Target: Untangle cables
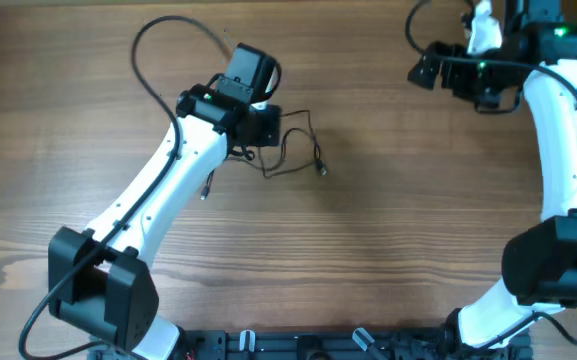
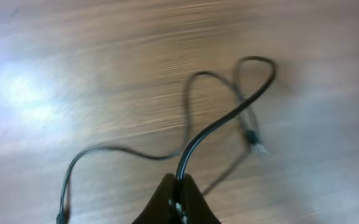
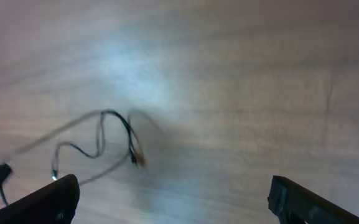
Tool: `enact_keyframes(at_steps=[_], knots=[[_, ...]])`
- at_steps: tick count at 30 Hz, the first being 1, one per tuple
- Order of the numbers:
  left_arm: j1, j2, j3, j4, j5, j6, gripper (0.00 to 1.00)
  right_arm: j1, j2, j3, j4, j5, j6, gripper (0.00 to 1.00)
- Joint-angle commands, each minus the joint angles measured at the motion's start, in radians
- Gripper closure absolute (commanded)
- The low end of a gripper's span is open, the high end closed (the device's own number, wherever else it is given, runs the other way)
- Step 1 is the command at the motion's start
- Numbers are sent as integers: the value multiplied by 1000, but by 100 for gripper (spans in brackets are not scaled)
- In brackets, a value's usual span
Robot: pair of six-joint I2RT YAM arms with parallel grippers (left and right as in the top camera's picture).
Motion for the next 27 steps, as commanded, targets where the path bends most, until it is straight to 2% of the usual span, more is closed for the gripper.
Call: enact_keyframes(at_steps=[1, 2, 3, 5, 8, 9, 12, 13, 14, 15, 17, 21, 24, 27], knots=[[60, -5, -116, 72, -111, -432, 48, -1, 11, -101, 34, -49, -5, 0], [73, -5, -147, 113, -116, -444, 11, 3, 11, -130, 63, -98, -6, 0], [84, -5, -150, 109, -141, -444, 0, 8, 11, -142, 73, -127, -24, 0], [125, -7, -150, 79, -237, -443, 0, 37, 11, -158, 86, -169, -26, 0], [244, -7, -150, 18, -248, -446, 0, 135, 11, -175, 141, -203, -23, 0], [290, -7, -150, 11, -216, -446, 0, 180, 12, -192, 185, -202, -22, 0], [432, -7, -150, 3, -68, -444, 0, 355, 20, -303, 409, -202, 158, 2], [466, -7, -150, -15, -68, -444, 0, 402, 23, -344, 483, -202, 199, 21], [512, -7, -150, -23, -66, -444, 0, 487, 27, -417, 616, -201, 221, 68], [543, -7, -150, -22, -65, -445, 0, 542, 31, -460, 704, -193, 223, 95], [577, -7, -150, -27, -65, -445, 0, 672, 48, -549, 937, -101, 291, 96], [595, -7, -150, -32, -65, -445, 0, 858, 161, -576, 1255, 72, 288, 96], [595, -7, -150, -46, -65, -445, 0, 914, 291, -576, 1478, 77, 289, 96], [595, -7, -150, -53, -65, -445, 0, 924, 365, -576, 1568, 76, 291, 96]])
